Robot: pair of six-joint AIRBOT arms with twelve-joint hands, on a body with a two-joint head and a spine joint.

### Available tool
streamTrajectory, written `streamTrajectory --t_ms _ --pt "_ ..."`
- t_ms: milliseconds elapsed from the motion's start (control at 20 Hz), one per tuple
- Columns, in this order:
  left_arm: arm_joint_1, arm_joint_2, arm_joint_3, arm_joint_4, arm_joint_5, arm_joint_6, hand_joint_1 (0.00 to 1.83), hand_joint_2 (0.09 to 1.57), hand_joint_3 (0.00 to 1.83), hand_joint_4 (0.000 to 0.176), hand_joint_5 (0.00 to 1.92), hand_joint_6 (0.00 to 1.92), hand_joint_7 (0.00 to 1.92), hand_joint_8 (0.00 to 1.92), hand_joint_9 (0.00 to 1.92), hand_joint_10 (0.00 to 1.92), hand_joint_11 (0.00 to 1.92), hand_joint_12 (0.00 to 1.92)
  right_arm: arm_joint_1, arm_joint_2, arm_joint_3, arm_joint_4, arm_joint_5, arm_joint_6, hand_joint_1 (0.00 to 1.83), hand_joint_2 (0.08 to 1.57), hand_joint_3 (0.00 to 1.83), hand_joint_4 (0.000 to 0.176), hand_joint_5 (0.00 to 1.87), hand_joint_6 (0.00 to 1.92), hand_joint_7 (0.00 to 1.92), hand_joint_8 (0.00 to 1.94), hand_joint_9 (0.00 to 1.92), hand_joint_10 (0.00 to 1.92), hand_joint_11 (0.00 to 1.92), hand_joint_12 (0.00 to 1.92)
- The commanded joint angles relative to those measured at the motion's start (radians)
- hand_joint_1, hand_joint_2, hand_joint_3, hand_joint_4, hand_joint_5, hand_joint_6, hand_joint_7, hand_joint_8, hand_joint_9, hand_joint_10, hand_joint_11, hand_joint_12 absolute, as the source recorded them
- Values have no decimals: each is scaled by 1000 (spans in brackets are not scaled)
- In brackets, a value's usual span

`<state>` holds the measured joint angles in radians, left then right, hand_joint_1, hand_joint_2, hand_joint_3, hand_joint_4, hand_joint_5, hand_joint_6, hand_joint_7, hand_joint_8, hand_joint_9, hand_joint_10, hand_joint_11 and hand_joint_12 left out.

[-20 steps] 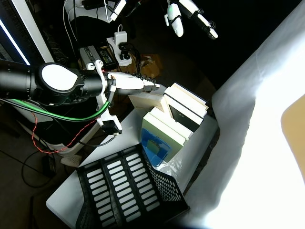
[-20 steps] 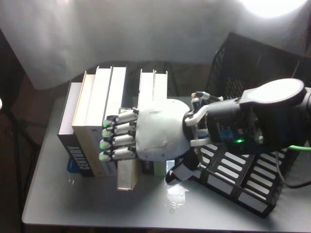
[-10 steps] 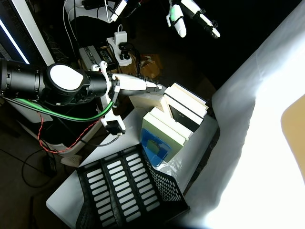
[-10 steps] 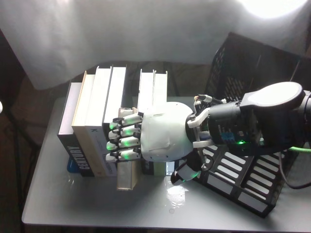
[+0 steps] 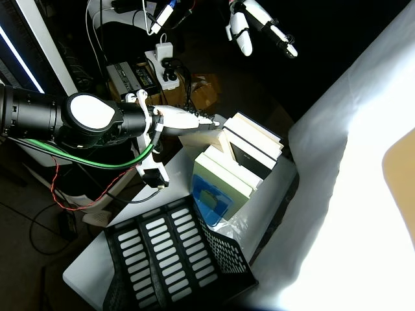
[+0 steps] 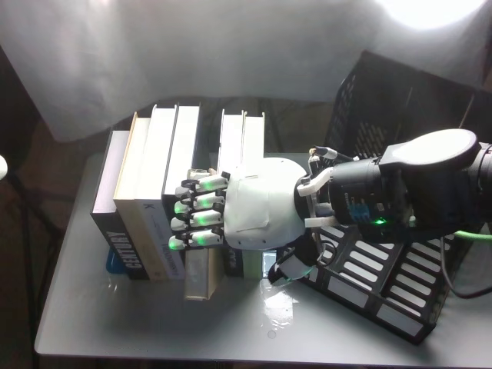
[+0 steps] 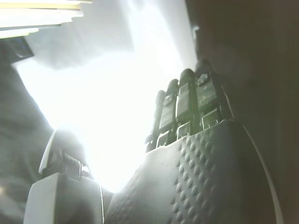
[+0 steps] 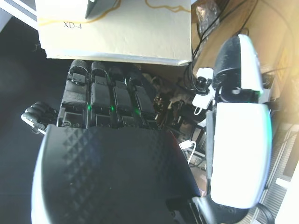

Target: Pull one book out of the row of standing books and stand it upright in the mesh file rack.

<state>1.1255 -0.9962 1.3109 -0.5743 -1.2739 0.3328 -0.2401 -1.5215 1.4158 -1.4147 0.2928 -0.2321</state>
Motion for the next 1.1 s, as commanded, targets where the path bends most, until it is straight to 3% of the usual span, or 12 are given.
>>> streamTrajectory --t_ms 0,350,450,500,550,700,800,850,900,1050 --pt "-5 -1 15 -27 -125 -5 307 1269 1 14 0 0 0 0 0 0 0 0 -3 4 4 25 37 1 796 1008 2 0 0 0 0 0 0 0 0 0" --pt "-5 -7 15 -34 -146 -5 285 1282 4 27 0 0 0 0 0 0 0 0 9 -13 4 11 39 14 897 966 0 0 0 0 0 0 0 0 0 0" --pt "-5 -3 10 -35 -149 -5 295 1276 0 16 0 0 0 0 0 0 0 0 24 13 -17 -31 49 77 853 977 0 0 0 0 0 0 0 0 0 0" --pt "-5 -3 8 -37 -150 -5 253 1268 0 20 0 0 0 0 0 0 0 0 30 25 -25 -43 52 98 848 981 0 0 0 0 0 0 0 0 0 0" --pt "-1 -2 6 -41 -152 -5 232 1261 0 38 0 0 0 0 0 0 0 0 36 38 -35 -55 58 118 886 968 0 0 0 0 0 0 0 0 0 0" --pt "7 0 2 -53 -161 -5 225 1277 3 22 0 0 0 0 0 0 0 0 49 33 -35 -55 69 118 894 955 0 0 0 0 0 0 0 0 0 0" --pt "7 -1 3 -55 -163 -5 211 1273 0 37 0 0 0 0 0 0 0 0 50 7 -21 -55 68 108 873 949 0 0 0 0 0 0 0 0 0 0" --pt "7 -1 4 -55 -163 -5 174 1269 0 58 0 0 0 0 0 0 0 0 50 -7 -12 -56 68 105 843 973 0 0 0 0 0 0 0 0 0 0" --pt "7 -2 5 -55 -163 -5 188 1278 3 48 0 0 0 0 0 0 0 0 50 -16 -4 -59 67 104 807 965 0 0 0 0 0 0 0 0 0 0" --pt "7 -5 4 -58 -164 -5 199 1270 0 64 0 0 0 0 0 0 0 0 46 -55 27 -80 45 104 863 962 0 0 0 0 0 0 0 0 0 0"
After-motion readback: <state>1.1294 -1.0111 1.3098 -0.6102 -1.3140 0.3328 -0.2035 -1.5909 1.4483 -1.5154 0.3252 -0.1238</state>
